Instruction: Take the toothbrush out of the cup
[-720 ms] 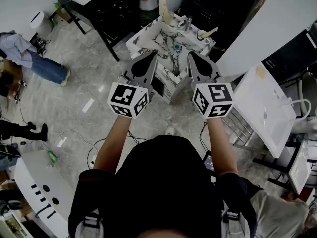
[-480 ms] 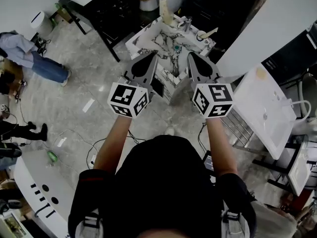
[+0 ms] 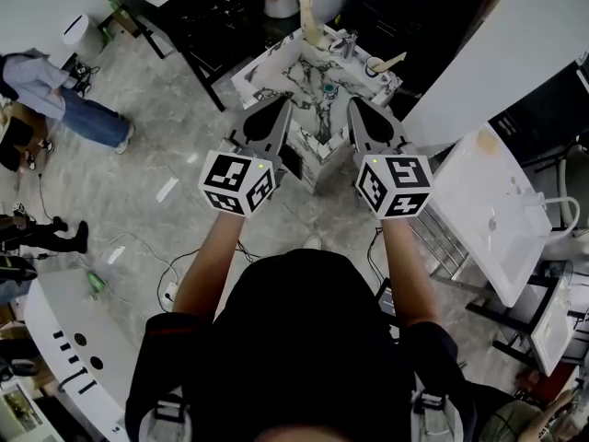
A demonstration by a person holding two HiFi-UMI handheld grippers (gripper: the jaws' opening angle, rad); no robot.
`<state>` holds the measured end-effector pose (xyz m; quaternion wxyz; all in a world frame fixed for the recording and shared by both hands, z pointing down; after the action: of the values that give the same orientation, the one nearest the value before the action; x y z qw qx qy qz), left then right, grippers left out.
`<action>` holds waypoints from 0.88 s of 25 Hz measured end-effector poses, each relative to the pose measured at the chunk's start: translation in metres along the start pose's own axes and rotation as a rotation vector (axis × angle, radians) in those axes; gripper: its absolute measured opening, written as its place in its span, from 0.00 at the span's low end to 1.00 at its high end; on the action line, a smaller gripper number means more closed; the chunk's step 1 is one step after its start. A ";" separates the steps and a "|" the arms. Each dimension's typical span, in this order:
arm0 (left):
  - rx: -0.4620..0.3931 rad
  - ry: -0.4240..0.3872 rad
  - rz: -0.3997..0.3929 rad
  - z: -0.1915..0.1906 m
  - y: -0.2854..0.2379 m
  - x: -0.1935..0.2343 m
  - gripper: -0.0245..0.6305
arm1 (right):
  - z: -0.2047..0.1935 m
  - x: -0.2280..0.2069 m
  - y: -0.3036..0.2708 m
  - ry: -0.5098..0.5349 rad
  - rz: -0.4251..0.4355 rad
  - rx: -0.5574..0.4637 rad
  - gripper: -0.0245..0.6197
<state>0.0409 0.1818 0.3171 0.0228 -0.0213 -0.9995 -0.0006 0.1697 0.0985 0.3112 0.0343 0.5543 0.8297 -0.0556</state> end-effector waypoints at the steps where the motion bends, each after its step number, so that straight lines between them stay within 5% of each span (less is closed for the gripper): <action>1: 0.000 0.000 0.003 0.000 -0.002 -0.002 0.05 | -0.001 -0.003 0.001 0.000 0.004 0.001 0.09; 22: 0.004 -0.018 0.032 0.000 -0.034 -0.008 0.05 | -0.006 -0.037 -0.010 0.000 0.027 0.015 0.09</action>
<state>0.0471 0.1478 0.3164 0.0137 -0.0372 -0.9992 0.0020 0.1742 0.0617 0.3225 0.0308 0.5658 0.8217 -0.0612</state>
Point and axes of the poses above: the fingertips, and each gripper's own axes: y backward along the fingers, x to its left, z out of its top, the point moved 4 cm from there along y, backward along the fingers, and after that the axes turned 7 degrees about z, right-handed, at the moved point
